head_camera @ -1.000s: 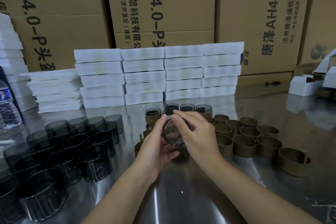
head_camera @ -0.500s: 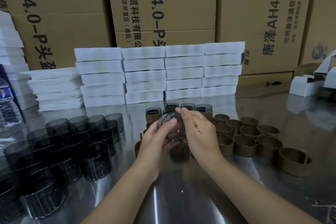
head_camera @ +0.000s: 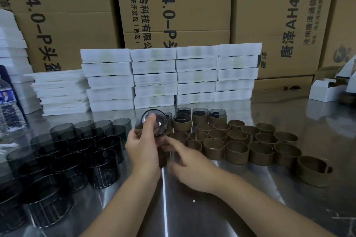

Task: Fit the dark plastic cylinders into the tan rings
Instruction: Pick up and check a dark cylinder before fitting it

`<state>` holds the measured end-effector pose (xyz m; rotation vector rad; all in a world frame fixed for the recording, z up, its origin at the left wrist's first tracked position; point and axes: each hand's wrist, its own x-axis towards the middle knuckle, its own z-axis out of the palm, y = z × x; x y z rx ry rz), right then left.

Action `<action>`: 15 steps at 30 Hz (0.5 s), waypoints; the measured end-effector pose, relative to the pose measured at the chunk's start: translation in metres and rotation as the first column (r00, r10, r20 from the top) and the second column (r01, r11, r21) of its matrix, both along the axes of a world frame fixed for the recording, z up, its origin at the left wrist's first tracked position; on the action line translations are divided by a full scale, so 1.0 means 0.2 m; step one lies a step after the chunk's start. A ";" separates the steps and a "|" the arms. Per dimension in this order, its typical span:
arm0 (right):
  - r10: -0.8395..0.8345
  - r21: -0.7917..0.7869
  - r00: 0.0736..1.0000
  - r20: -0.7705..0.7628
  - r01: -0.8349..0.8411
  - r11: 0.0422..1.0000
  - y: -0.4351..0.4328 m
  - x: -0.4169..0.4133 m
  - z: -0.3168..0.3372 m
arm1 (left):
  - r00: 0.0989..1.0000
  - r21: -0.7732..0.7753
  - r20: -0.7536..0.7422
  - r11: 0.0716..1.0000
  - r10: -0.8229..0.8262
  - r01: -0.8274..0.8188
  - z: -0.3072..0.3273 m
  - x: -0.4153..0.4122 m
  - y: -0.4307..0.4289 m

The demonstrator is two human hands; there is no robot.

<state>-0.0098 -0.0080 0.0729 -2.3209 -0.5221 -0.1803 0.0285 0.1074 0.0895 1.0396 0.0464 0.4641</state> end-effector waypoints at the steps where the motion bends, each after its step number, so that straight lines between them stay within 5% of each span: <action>1: 0.008 -0.041 1.000 0.000 -0.008 0.999 0.01 0.00 -0.01 | 1.000 -0.014 0.002 1.000 -0.006 0.006 -0.01 0.00 0.01; 9: -0.021 -0.203 0.996 0.088 0.039 0.978 -0.02 0.03 -0.04 | 0.997 -0.042 -0.042 0.997 0.060 -0.062 0.01 -0.01 0.02; 15: -0.081 -0.160 0.986 0.147 0.105 0.982 -0.02 0.00 0.00 | 0.996 -0.038 -0.088 0.999 0.033 -0.037 0.02 -0.02 0.02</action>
